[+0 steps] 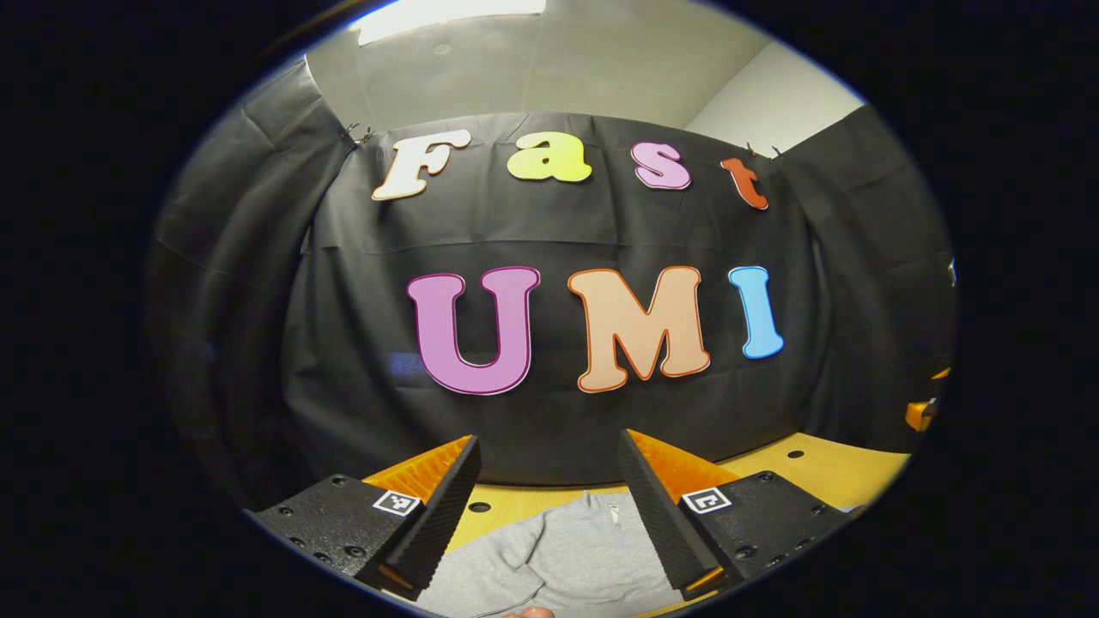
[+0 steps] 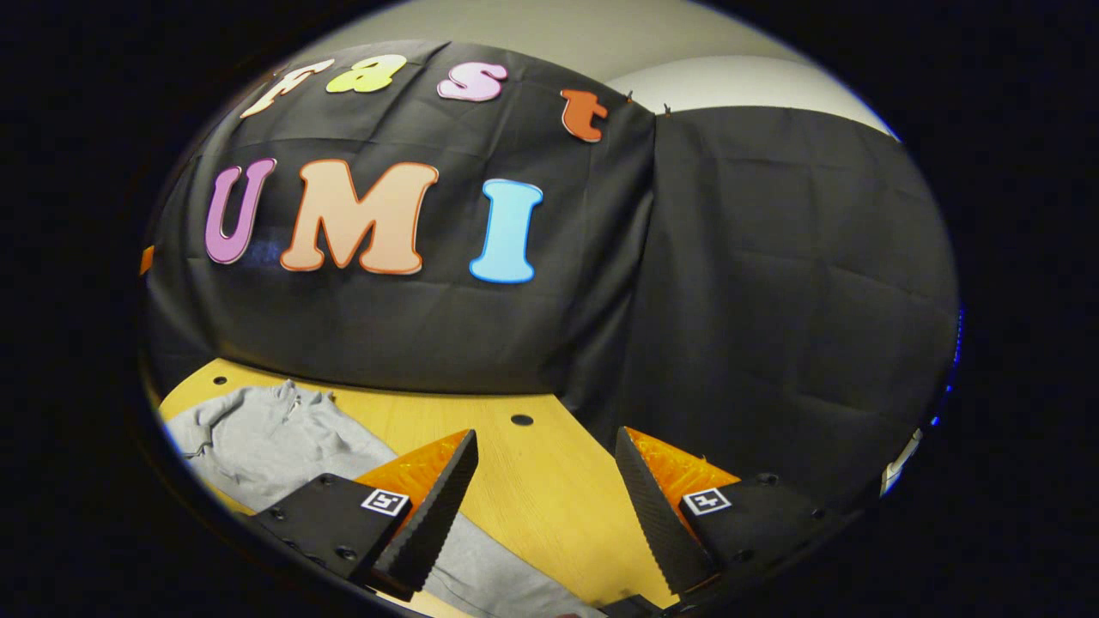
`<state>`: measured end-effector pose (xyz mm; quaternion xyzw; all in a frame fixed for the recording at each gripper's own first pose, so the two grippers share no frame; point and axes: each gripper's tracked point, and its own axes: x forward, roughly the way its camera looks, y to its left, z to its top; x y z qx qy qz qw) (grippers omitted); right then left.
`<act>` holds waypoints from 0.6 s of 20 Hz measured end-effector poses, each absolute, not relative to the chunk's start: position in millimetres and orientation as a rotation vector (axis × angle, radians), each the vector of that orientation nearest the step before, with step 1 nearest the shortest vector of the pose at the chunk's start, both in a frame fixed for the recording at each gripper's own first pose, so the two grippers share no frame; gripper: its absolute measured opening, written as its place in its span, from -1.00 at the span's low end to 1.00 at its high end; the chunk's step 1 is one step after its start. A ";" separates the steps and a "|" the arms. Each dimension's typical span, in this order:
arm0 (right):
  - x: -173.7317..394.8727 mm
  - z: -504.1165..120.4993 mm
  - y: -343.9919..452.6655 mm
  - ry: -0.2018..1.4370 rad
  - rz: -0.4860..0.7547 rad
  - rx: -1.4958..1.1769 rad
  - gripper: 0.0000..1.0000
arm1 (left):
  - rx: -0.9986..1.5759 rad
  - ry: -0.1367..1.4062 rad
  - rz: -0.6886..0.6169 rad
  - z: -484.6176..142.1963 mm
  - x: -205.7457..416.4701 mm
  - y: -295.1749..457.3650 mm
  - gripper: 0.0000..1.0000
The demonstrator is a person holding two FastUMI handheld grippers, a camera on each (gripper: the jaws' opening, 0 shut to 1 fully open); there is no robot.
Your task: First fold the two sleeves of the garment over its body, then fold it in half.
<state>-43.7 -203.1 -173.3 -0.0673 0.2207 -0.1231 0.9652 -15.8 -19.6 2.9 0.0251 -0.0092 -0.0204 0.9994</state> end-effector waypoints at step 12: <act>-142.8 -327.8 -237.7 0.872 -0.272 -0.094 1.00 | 0.061 0.007 -0.056 -8.3 -13.9 -34.5 0.87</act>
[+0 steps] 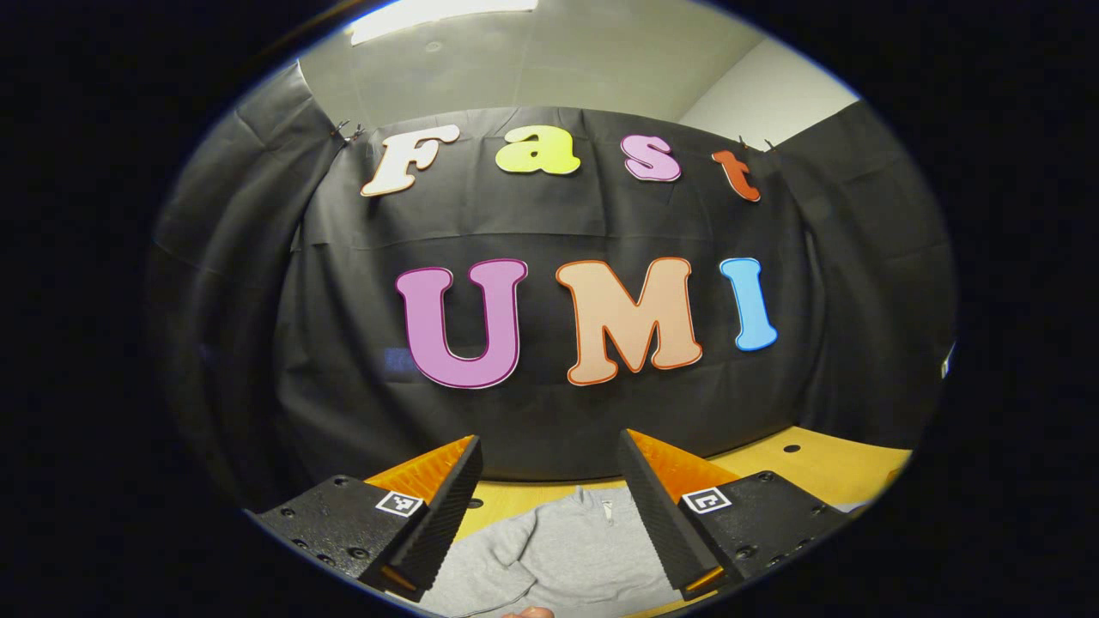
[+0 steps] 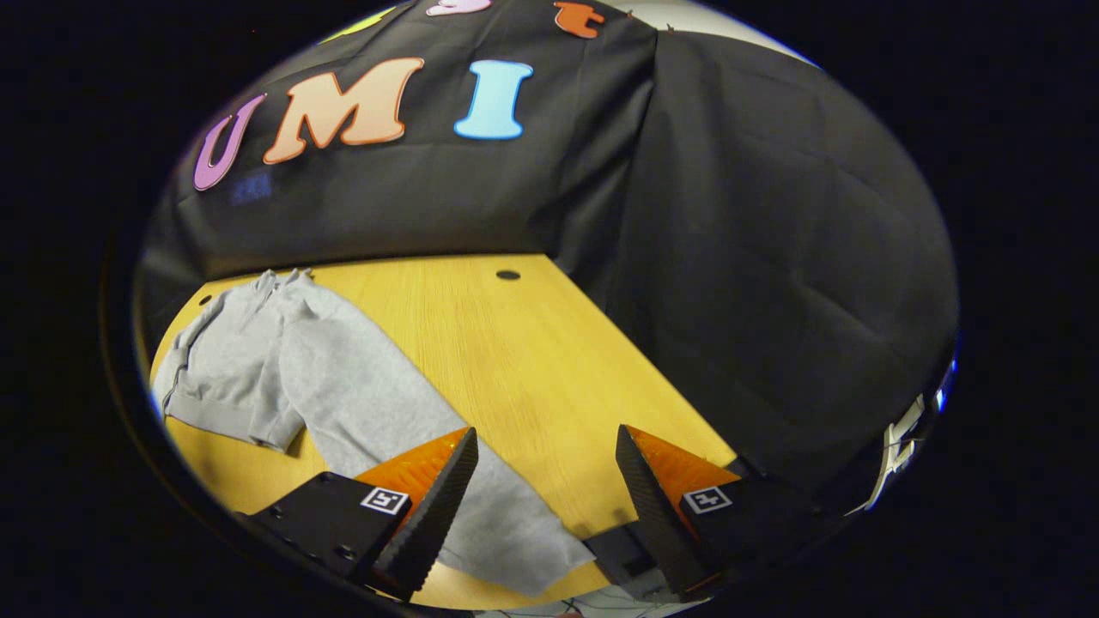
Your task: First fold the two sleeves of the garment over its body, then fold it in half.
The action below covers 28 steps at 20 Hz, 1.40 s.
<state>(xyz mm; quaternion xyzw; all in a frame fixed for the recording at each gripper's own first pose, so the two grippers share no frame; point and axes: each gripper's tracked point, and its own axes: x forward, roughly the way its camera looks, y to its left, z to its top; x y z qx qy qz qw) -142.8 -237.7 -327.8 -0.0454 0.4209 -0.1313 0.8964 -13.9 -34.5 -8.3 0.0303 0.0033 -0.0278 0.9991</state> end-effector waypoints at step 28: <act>-198.4 -410.5 -205.5 1.183 -0.103 0.200 -0.86 | 0.075 0.049 -0.037 -28.1 -1.3 -125.5 0.84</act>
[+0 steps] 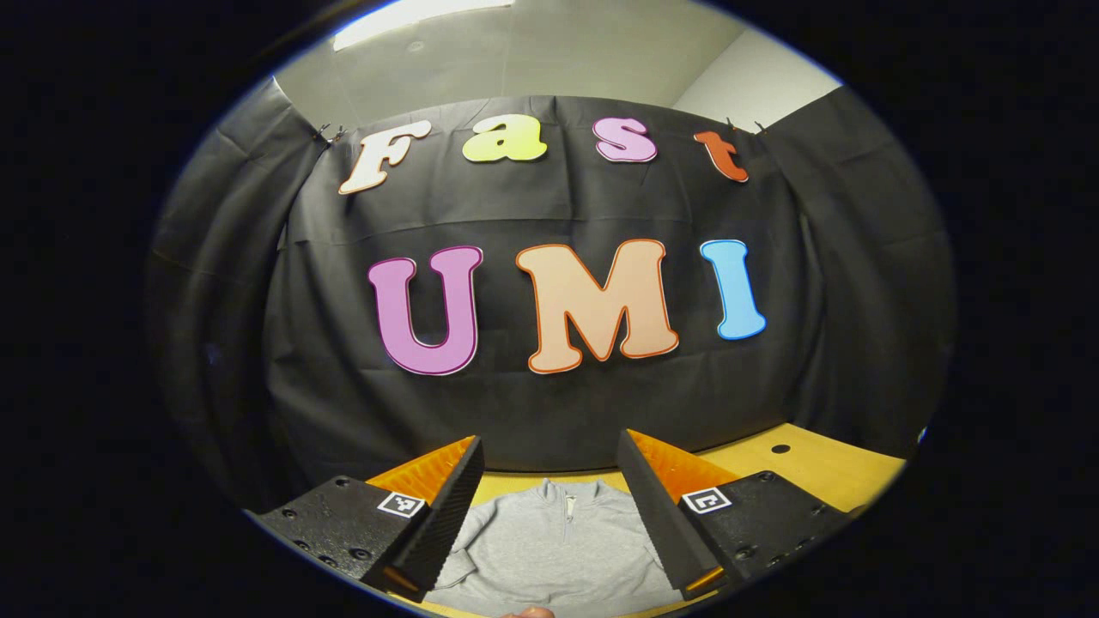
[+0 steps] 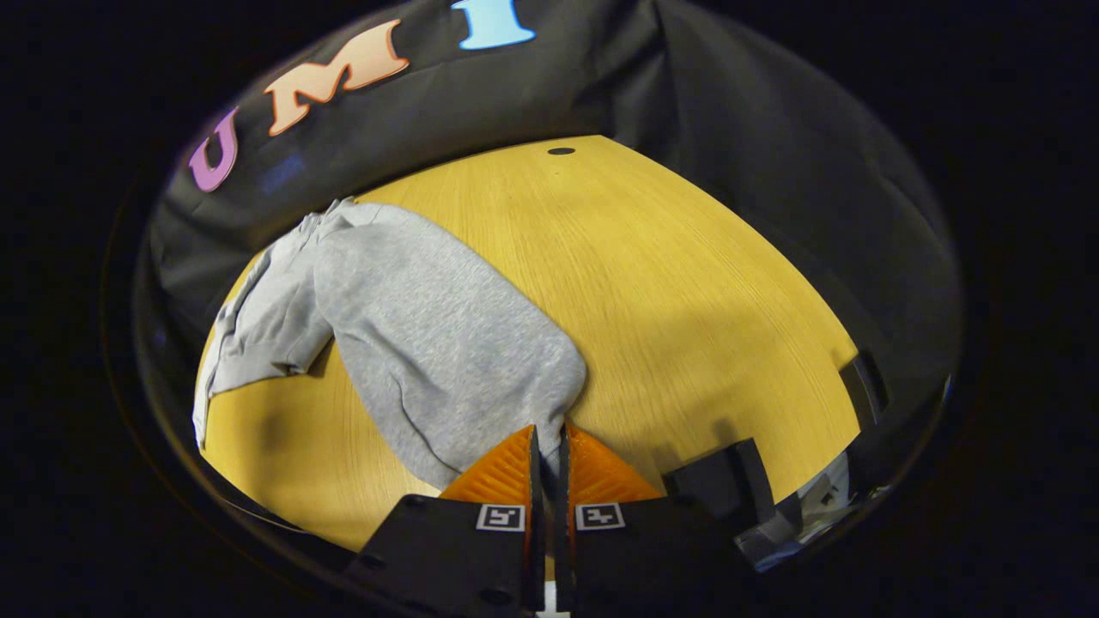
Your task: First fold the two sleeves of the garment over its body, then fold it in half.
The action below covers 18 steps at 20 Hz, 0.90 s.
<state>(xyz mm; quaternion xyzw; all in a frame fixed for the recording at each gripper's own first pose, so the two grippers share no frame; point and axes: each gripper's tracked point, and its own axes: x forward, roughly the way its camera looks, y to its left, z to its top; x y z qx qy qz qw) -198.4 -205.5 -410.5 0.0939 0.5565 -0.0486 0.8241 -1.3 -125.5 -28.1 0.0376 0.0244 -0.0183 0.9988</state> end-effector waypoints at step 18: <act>-27.8 -332.4 -102.3 0.917 -0.070 0.277 -0.87 | 0.101 0.050 0.171 -15.8 -9.2 46.3 0.92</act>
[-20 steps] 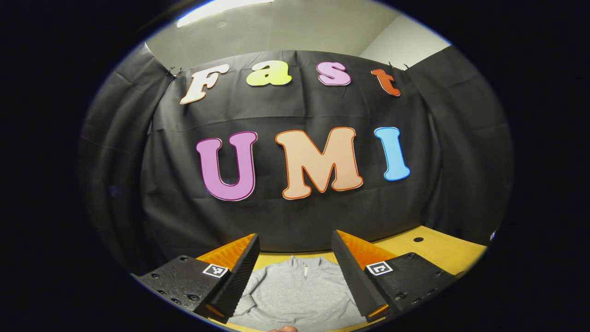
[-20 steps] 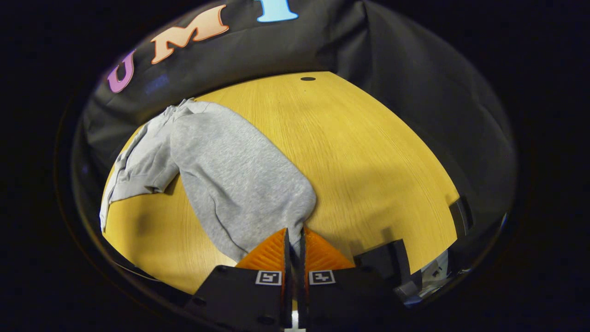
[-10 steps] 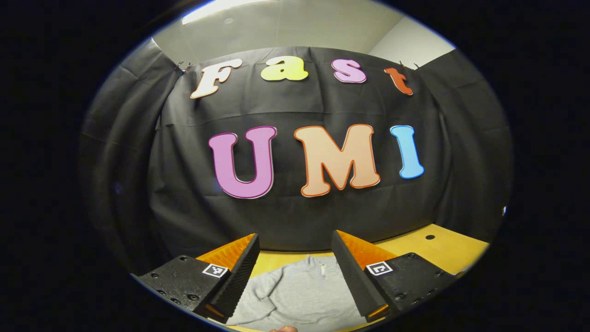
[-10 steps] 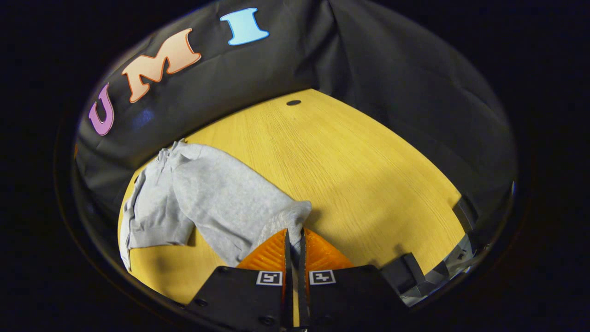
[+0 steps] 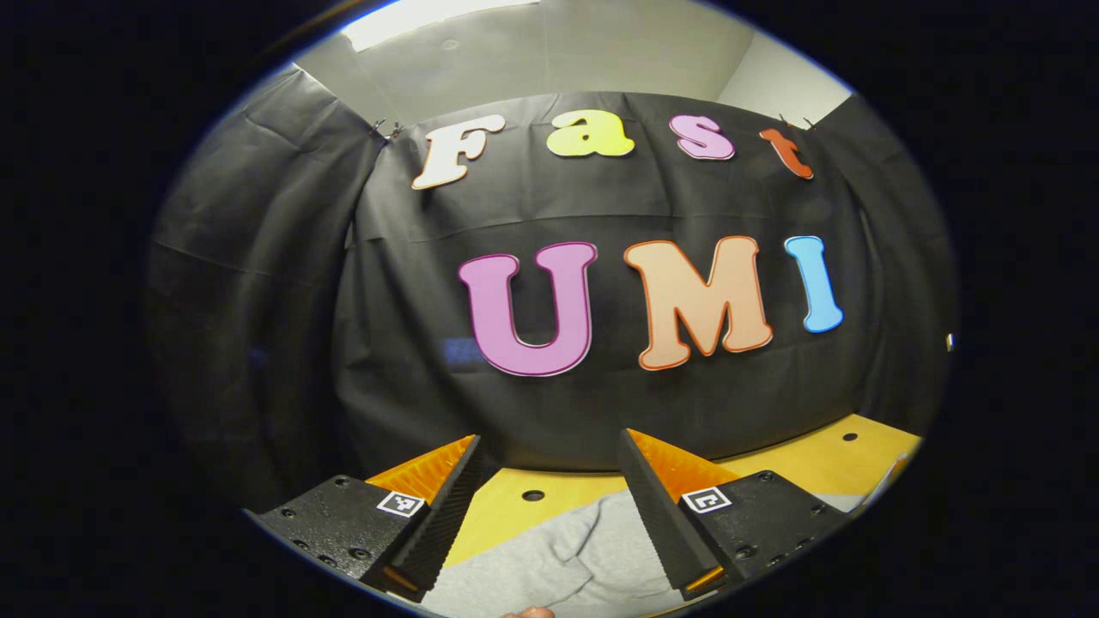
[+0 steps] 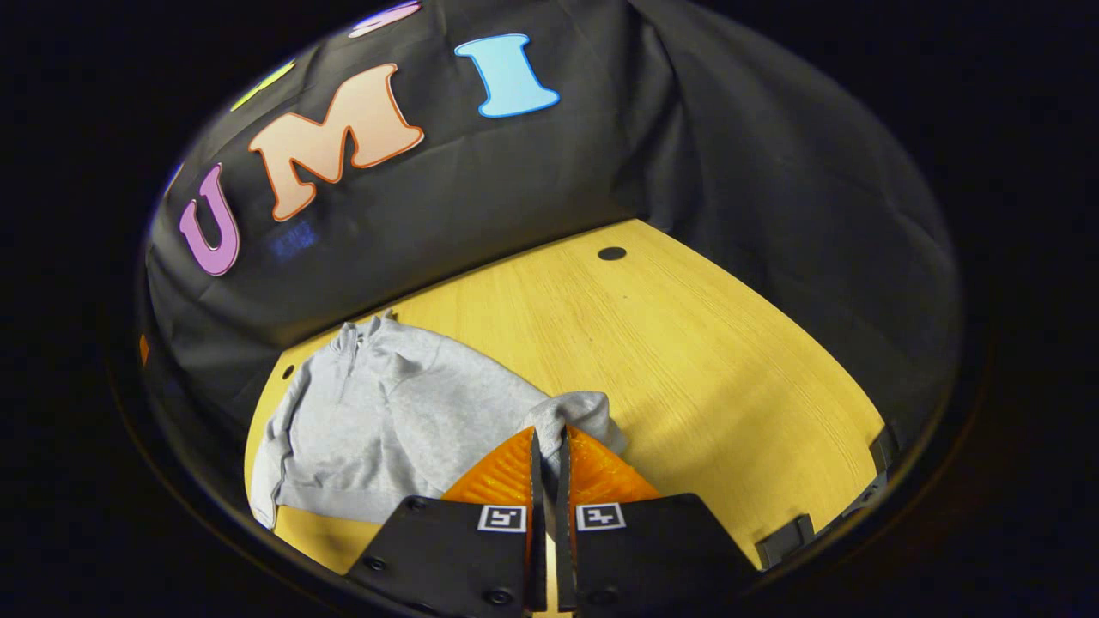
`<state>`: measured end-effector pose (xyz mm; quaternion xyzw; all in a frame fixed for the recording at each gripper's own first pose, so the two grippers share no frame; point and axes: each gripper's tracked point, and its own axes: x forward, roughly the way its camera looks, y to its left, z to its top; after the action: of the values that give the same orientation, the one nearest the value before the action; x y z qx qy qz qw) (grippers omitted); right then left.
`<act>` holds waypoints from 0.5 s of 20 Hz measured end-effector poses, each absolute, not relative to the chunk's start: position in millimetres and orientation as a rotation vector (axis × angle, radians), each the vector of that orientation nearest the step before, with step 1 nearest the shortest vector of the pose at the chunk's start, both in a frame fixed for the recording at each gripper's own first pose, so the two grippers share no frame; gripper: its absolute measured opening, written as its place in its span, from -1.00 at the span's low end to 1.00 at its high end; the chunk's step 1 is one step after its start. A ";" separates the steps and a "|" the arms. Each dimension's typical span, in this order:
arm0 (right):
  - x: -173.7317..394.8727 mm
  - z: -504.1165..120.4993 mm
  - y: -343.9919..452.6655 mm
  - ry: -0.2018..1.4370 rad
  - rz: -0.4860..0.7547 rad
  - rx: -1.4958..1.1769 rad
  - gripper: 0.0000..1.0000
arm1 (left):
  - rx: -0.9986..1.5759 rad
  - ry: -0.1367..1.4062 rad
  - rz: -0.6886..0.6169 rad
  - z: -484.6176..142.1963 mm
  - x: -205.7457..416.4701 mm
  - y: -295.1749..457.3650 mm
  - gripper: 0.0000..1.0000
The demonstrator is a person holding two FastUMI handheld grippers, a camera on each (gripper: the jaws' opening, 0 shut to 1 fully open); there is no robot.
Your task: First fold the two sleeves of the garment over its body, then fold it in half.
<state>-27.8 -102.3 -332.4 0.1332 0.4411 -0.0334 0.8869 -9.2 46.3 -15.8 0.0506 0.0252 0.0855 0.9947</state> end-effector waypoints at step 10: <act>40.8 -302.1 -18.1 0.839 0.023 0.296 -0.87 | 0.108 0.046 0.314 -11.6 -39.2 127.9 0.85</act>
<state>40.8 -18.1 -302.1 0.1431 0.4060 0.0113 0.9025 -39.2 127.9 -11.6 0.0539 0.0227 0.1564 0.9860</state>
